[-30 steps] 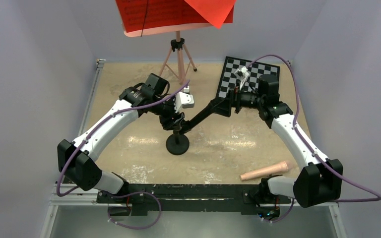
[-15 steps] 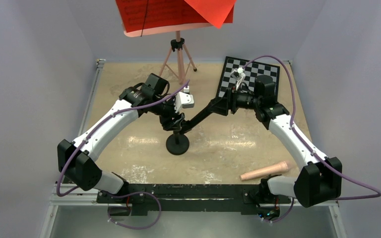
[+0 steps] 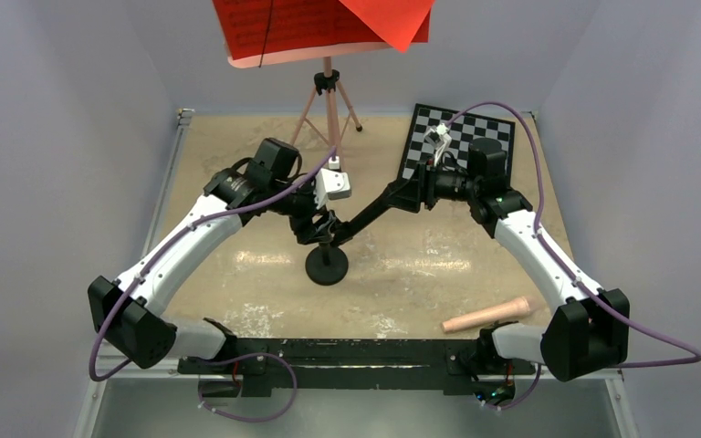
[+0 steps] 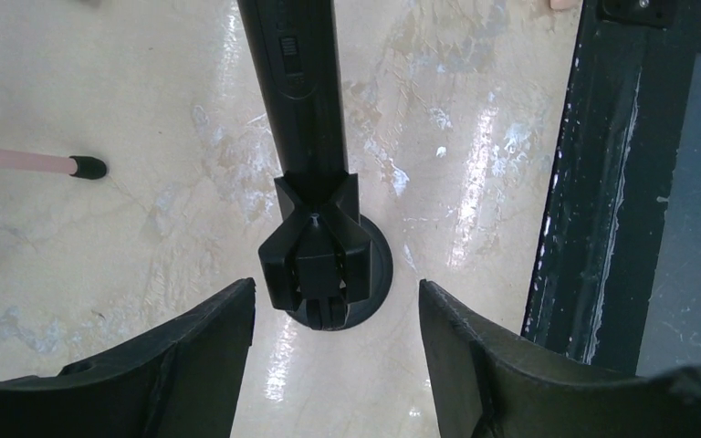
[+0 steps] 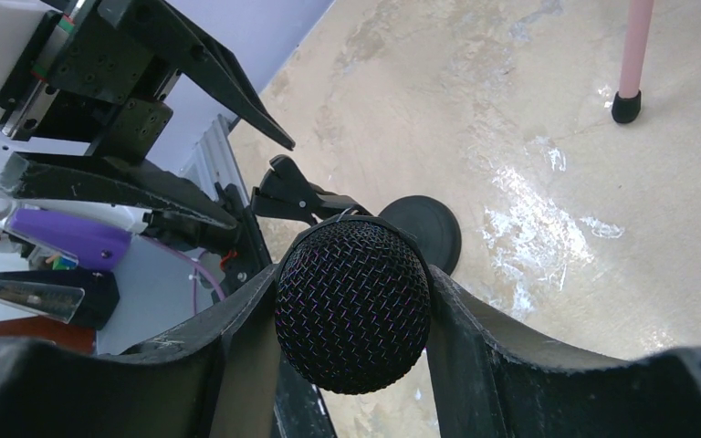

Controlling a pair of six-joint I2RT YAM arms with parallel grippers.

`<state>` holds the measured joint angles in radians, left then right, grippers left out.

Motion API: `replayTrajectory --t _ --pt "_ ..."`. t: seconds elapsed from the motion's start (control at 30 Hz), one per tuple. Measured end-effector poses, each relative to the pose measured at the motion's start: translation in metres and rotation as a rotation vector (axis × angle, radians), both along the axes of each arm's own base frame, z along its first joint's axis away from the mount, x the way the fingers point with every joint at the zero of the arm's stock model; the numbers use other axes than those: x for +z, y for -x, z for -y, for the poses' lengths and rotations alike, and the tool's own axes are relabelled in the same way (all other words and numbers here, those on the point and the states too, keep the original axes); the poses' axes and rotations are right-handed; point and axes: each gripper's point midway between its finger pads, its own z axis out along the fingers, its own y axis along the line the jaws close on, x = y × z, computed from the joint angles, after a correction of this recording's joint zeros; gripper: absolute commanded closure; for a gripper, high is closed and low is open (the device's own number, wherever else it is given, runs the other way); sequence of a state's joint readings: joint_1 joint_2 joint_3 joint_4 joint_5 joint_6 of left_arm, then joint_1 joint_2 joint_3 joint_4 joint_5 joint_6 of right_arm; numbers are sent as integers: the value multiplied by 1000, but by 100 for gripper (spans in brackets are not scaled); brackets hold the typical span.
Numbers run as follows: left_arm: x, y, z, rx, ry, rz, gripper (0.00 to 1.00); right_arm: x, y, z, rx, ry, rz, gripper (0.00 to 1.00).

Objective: Pack up the instrument practice props

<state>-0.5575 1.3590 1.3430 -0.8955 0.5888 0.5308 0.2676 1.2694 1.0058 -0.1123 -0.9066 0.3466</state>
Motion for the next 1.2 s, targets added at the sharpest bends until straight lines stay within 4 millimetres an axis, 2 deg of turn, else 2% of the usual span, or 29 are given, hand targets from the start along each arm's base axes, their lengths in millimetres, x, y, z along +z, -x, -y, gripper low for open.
replayTrajectory --t 0.23,0.47,0.53,0.63,0.67,0.7,0.97,1.0,1.03,1.07,1.1,1.2 --pt "2 -9 10 44 49 7 39 0 0 0 0 0 -1 65" --pt "3 -12 13 41 59 19 59 0 0 0 -3 2 -2 65" --pt "3 -12 14 37 64 19 67 -1 0 0 -3 2 -3 66" --pt "3 -12 14 34 66 20 87 -1 0 0 -5 3 -4 66" --pt "2 -12 15 32 67 20 98 -1 0 0 -5 3 -5 66" --pt "2 -12 15 29 68 21 100 -1 0 1 -6 4 -6 66" --pt "2 -11 16 18 77 28 100 -2 0 1 -6 4 -8 67" --pt "2 -11 16 19 78 28 90 -2 0 1 -6 5 -8 67" --pt "2 -10 15 19 79 29 75 -2 0 1 -6 5 -8 67" --pt "2 -10 15 20 79 30 64 -2 0 1 -6 5 -8 67" --pt "2 -11 16 21 80 29 57 -2 0 1 -6 5 -8 67" --pt "2 -11 16 22 81 28 46 -1 0 1 -7 6 -12 67"
